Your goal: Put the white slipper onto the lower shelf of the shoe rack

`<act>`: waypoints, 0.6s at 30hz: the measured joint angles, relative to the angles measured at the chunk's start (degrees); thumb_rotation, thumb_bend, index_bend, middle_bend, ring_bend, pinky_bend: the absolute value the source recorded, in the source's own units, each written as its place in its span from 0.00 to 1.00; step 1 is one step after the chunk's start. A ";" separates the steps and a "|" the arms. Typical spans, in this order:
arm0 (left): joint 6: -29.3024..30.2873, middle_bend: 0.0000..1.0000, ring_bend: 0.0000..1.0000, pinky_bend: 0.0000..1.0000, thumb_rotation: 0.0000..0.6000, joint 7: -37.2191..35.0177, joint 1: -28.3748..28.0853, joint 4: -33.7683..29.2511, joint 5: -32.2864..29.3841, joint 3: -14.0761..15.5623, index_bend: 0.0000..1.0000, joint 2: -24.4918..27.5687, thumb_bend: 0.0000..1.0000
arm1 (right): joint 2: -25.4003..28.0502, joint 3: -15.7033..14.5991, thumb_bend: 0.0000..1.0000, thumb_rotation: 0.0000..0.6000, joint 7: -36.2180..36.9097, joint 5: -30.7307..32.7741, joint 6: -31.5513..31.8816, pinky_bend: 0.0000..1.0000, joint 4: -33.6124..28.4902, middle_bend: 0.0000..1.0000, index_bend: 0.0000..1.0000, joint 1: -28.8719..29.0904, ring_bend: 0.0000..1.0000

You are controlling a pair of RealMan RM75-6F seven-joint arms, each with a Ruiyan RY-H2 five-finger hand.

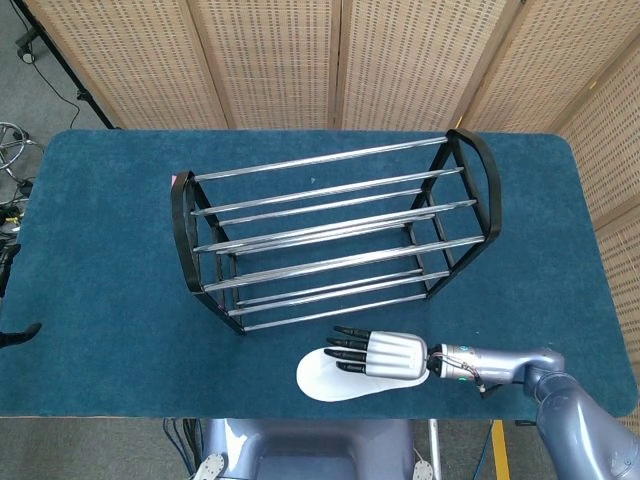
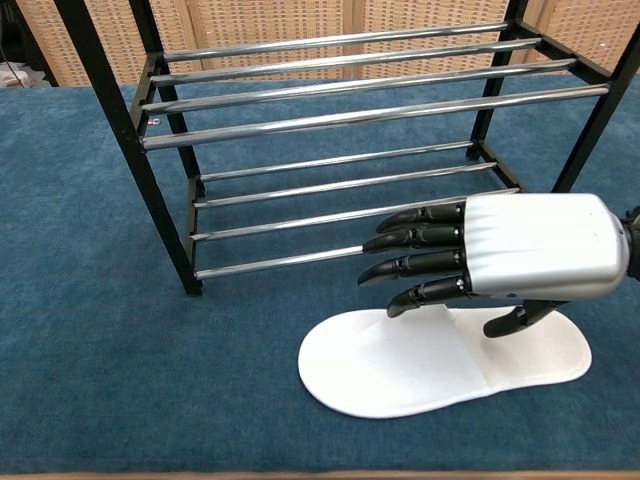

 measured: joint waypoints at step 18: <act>-0.08 0.00 0.00 0.04 1.00 -1.35 0.24 0.08 -0.19 -0.07 0.00 0.65 0.14 | -1.45 -1.58 0.43 1.00 -0.06 0.15 1.05 0.40 -0.95 0.40 0.47 0.22 0.27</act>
